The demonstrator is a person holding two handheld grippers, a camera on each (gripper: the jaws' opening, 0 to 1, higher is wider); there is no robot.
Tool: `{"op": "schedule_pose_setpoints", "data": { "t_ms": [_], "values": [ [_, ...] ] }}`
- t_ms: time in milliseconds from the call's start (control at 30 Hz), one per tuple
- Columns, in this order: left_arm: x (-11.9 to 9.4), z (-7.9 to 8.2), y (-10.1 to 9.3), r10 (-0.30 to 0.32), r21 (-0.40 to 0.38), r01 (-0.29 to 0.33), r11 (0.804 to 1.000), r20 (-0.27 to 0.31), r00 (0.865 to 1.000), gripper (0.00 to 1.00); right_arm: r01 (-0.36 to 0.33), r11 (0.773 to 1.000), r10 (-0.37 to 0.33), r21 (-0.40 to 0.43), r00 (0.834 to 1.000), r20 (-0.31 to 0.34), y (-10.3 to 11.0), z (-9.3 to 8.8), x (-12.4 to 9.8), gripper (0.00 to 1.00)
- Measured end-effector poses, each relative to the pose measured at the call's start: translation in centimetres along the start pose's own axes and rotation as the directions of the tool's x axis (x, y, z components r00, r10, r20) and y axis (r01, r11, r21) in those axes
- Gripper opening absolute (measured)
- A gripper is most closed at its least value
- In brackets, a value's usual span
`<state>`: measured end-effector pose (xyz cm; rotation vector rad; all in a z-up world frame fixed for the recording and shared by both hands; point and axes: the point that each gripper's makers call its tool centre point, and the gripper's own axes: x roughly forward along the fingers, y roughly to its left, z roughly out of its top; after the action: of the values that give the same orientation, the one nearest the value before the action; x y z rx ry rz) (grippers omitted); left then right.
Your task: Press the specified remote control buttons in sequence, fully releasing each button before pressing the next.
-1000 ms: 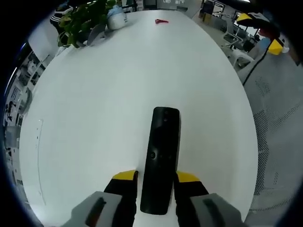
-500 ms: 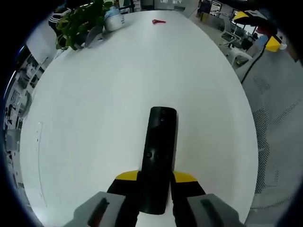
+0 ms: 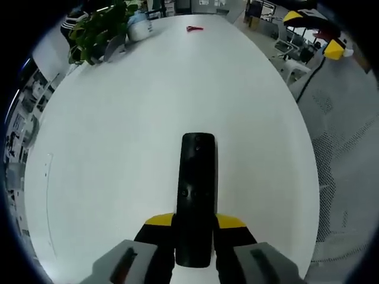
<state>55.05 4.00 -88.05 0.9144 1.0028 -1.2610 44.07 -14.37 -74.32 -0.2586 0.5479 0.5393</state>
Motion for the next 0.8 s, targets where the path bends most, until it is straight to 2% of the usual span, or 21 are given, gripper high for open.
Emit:
{"op": "schedule_pose_setpoints", "data": {
  "t_ms": [800],
  "values": [
    [-0.2, -0.4, -2.2, -0.003, -0.024, 0.004, 1.0, 0.038, 0.999, 0.24, 0.006, 1.0, -0.006, -0.004, 1.0, 0.003, -0.1, 0.1, 0.0, 0.41]
  ]
}}
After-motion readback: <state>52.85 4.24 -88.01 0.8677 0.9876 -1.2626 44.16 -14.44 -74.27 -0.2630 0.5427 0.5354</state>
